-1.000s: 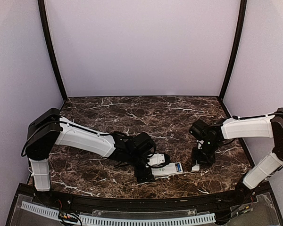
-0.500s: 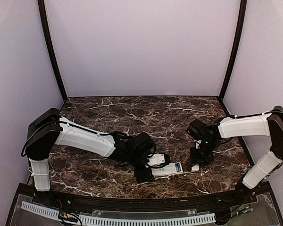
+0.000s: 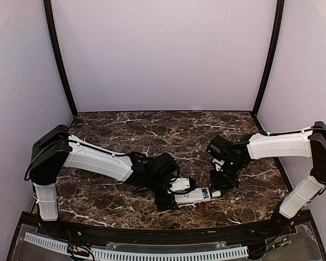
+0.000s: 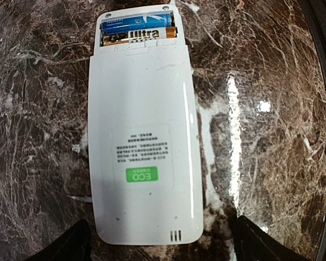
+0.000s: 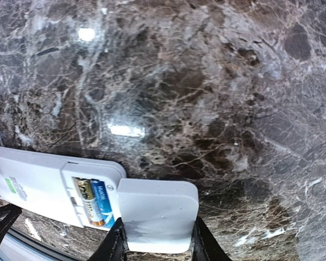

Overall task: Load the batteries into the remote control
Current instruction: Pick up the battery cover at the center of the board, then place the battery cover on the remote control without the battery cover.

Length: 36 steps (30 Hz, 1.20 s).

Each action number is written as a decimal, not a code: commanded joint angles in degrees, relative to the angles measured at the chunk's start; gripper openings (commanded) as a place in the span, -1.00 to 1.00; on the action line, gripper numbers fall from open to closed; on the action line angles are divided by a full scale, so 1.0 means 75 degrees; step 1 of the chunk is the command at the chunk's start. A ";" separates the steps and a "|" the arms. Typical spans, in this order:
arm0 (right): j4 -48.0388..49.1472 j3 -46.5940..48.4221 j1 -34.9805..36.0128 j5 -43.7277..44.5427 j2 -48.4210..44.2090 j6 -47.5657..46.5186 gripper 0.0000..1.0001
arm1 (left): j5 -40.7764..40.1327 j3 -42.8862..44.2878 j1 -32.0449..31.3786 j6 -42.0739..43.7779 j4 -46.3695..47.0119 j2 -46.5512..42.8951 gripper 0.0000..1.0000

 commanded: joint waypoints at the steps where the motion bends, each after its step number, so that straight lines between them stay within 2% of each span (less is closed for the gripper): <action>1: -0.0013 0.0305 0.0162 -0.0123 0.0158 -0.0169 -0.64 | -0.0070 -0.0005 0.0020 0.0177 -0.0593 0.0102 0.80; 11: -0.0161 0.0716 0.0489 -0.0085 0.0718 -0.0279 -0.65 | -0.0065 -0.0005 0.0020 0.0177 -0.0581 0.0108 0.80; 31: 0.0126 0.0646 0.0514 0.0133 0.0744 0.0126 -0.64 | 0.0028 0.0019 0.0020 0.0141 -0.0579 0.0119 0.80; 36: 0.0220 0.0640 0.0513 0.0069 0.0824 0.0034 -0.53 | 0.0054 0.0019 0.0020 0.0142 -0.0568 0.0134 0.80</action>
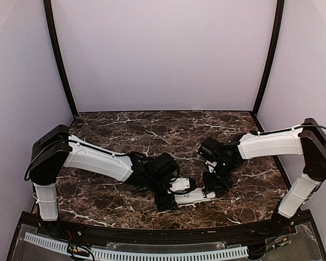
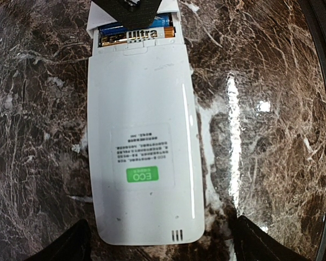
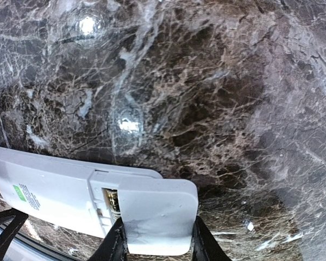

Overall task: Load the batteries into the remote control
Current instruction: Place the battery cover on the remote control without the battery cover.

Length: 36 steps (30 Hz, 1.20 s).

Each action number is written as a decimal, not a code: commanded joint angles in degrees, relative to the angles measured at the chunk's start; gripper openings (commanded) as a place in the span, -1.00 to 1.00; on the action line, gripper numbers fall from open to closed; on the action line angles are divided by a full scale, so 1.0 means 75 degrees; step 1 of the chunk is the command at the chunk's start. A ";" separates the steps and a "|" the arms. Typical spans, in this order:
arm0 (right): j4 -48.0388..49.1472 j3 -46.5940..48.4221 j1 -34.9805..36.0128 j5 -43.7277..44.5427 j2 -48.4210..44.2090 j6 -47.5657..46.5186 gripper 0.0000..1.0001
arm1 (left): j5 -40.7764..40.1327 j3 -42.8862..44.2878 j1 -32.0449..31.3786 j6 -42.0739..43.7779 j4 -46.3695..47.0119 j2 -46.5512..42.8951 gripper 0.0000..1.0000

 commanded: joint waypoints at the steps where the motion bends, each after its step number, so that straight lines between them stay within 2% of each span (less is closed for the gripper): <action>1: 0.0220 0.0067 0.0066 0.0109 0.0157 -0.0049 -0.48 | 0.0019 0.0025 0.0020 0.0139 -0.0568 0.0135 0.80; 6: 0.0205 0.0038 0.0068 0.0147 0.0150 -0.0088 -0.24 | 0.0037 0.0029 0.0020 0.0151 -0.0581 0.0137 0.80; 14: 0.0272 0.0000 0.0076 0.0068 0.0202 -0.0155 -0.16 | 0.0041 0.0030 0.0020 0.0151 -0.0592 0.0161 0.80; 24: 0.0086 -0.0098 0.0099 0.0007 -0.0028 -0.0172 -0.15 | 0.0044 0.0030 0.0020 0.0142 -0.0568 0.0179 0.80; 28: 0.0084 -0.0210 0.0120 -0.0039 -0.0144 -0.0129 -0.25 | 0.0059 0.0042 0.0020 0.0139 -0.0558 0.0180 0.80; 36: 0.0077 -0.0249 0.0248 -0.0082 -0.0173 -0.0096 -0.26 | 0.0059 0.0042 0.0020 0.0138 -0.0558 0.0190 0.80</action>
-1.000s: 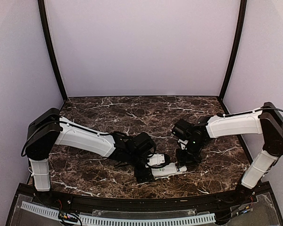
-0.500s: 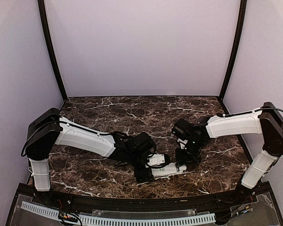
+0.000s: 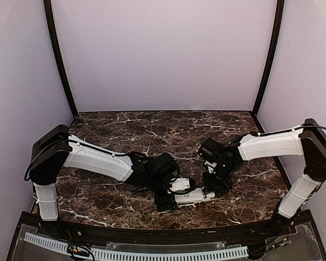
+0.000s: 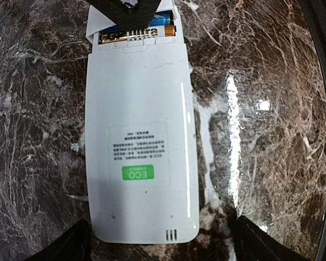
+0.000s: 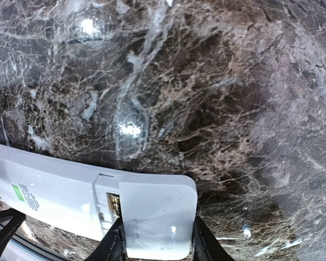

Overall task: Load the batteries into the remote control
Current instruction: Place the battery cover on the remote control without the battery cover.

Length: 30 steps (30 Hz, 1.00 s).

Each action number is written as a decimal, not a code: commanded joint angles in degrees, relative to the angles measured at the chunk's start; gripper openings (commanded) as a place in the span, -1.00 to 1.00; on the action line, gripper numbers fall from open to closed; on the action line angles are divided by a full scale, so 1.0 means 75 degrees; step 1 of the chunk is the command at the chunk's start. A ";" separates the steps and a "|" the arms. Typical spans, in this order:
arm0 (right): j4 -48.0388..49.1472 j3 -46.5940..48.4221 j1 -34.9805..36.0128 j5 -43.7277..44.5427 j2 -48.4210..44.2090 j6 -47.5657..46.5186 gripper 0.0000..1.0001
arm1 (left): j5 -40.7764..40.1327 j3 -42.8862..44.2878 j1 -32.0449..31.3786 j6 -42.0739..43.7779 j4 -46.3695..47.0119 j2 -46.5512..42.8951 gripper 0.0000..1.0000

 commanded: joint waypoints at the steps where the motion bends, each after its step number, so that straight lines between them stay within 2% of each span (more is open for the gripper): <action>1: -0.0138 -0.0126 0.0210 -0.0078 -0.0146 0.0046 -0.26 | -0.0001 0.0016 0.0020 0.0139 -0.0496 0.0193 0.80; 19: -0.0444 -0.0103 0.0330 0.0187 -0.0302 0.0402 -0.27 | 0.0078 0.0028 0.0007 0.0116 -0.0507 0.0223 0.80; 23: -0.0573 -0.0108 0.0334 0.0446 -0.0589 0.0711 -0.29 | 0.0091 0.0028 0.0008 0.0107 -0.0508 0.0228 0.80; 30: -0.0062 -0.0478 0.0420 0.0518 -0.1290 0.1205 -0.37 | 0.0166 0.0008 0.0010 0.0092 -0.0449 0.0237 0.80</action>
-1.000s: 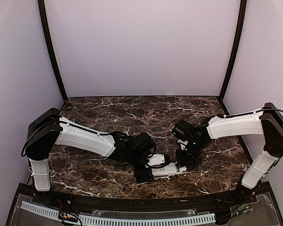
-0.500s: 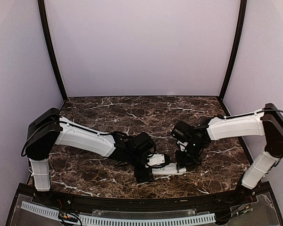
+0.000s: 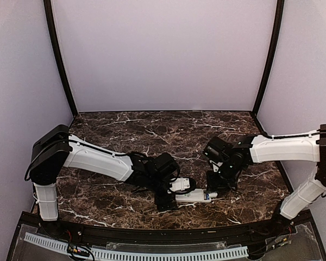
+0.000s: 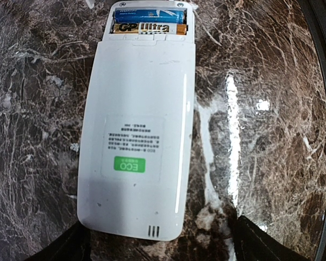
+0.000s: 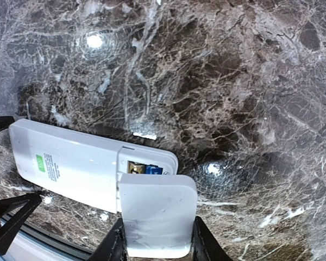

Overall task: Load the batteries into the remote control
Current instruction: Place the battery cover on the remote control without the battery cover.

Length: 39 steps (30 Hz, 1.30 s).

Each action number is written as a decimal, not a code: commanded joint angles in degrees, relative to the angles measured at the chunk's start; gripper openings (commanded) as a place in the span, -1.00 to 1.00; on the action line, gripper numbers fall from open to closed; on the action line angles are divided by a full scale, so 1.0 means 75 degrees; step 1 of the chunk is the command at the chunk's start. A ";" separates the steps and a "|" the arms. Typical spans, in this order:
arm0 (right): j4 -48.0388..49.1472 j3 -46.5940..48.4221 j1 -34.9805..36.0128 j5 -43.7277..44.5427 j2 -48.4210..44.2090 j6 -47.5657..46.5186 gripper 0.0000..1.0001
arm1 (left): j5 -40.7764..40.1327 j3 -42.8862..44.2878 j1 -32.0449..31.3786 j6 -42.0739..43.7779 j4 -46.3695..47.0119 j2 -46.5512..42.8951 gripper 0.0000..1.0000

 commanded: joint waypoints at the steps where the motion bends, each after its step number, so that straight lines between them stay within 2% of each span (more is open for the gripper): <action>1: 0.0229 -0.0254 0.0161 0.0190 -0.0353 0.0499 -0.38 | 0.0158 -0.0015 0.0006 0.0087 -0.0408 0.0234 0.80; 15: 0.0167 -0.0231 0.0675 0.0952 -0.0044 0.1836 -0.39 | 0.0185 -0.0010 0.0005 0.0084 -0.0398 0.0249 0.79; 39: 0.0282 -0.0229 0.0675 0.1027 0.0417 0.1621 -0.37 | 0.0235 -0.0009 0.0005 0.0066 -0.0391 0.0254 0.80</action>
